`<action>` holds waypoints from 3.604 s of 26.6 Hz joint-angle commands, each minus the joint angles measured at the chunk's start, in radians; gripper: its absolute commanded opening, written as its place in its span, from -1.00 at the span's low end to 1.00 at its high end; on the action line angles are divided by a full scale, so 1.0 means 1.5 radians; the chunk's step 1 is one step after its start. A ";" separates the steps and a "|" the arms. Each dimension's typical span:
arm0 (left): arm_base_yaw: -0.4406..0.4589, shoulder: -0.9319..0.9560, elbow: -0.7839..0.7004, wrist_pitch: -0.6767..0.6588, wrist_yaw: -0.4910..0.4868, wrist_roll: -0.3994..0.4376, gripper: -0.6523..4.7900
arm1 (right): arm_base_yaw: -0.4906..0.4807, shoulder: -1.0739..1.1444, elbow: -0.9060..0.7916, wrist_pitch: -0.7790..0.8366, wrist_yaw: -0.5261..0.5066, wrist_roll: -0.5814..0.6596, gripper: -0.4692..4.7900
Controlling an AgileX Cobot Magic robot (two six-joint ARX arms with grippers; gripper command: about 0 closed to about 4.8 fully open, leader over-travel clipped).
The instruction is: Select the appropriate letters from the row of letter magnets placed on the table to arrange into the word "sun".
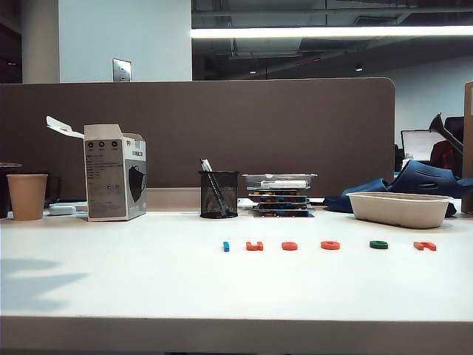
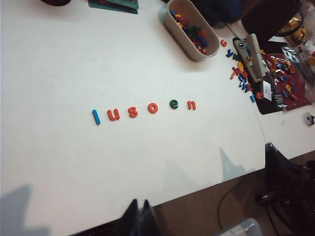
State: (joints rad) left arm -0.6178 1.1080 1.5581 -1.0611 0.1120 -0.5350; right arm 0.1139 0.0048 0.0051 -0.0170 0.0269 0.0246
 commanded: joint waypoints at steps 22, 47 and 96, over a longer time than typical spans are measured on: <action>-0.136 0.020 -0.045 0.090 -0.120 -0.055 -0.77 | 0.003 0.108 0.315 -0.233 -0.002 0.003 -0.83; -0.136 0.020 -0.045 0.091 -0.214 -0.055 -0.78 | 0.220 1.023 0.895 -0.383 -0.071 0.109 0.14; -0.136 0.020 -0.045 0.075 -0.210 -0.055 -0.78 | 0.278 1.344 0.973 -0.420 -0.020 0.143 0.12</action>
State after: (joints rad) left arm -0.8227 1.1412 1.4872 -0.9546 -0.2020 -0.6212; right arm 0.5278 2.0193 1.4605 -0.6540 0.0006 0.2352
